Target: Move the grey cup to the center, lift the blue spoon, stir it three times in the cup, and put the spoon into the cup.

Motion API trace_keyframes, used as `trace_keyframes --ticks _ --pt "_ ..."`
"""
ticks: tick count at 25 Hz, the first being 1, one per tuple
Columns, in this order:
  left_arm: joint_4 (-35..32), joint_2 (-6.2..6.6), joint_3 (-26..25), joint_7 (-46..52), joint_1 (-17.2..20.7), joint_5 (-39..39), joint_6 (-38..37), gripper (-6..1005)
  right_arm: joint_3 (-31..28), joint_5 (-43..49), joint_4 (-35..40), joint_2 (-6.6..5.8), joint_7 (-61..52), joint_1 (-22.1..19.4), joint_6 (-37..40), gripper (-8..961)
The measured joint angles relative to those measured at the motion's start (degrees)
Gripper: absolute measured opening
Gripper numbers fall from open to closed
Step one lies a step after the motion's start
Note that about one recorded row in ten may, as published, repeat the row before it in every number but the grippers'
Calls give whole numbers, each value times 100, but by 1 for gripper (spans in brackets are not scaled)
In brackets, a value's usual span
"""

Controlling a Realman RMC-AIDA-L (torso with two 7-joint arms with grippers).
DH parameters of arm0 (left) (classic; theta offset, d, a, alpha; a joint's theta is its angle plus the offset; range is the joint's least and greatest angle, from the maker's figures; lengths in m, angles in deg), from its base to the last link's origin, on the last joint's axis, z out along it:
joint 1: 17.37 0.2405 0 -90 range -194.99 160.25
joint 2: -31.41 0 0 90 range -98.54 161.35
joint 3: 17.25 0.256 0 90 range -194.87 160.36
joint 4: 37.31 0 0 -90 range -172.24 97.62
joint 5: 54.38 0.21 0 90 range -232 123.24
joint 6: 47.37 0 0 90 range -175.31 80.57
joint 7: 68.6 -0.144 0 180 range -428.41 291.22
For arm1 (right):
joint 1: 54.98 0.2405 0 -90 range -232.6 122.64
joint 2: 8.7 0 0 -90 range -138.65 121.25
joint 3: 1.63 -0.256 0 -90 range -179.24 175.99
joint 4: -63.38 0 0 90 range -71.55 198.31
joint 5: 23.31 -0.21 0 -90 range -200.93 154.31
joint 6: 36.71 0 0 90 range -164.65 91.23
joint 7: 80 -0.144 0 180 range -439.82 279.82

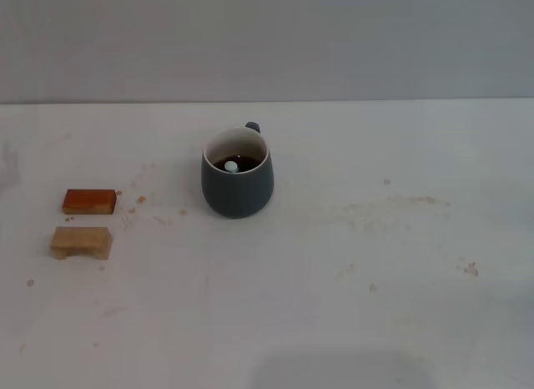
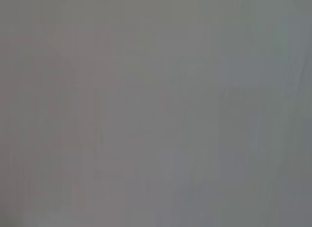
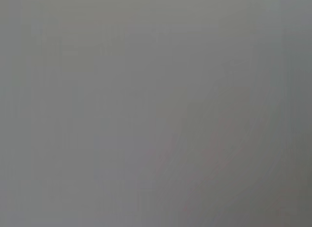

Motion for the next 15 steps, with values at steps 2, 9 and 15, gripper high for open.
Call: trace_keyframes --ticks 2,9,15 --pt "74 -6 -34 -1 -47 3 -53 514 -44 0 -37 -10 2 39 -10 37" --pt "156 9 -90 -55 -86 11 -257 514 -49 42 -225 -28 5 -8 -5 61" --pt "231 80 -92 -64 -132 13 -92 581 -31 47 -262 5 8 -43 -60 292"
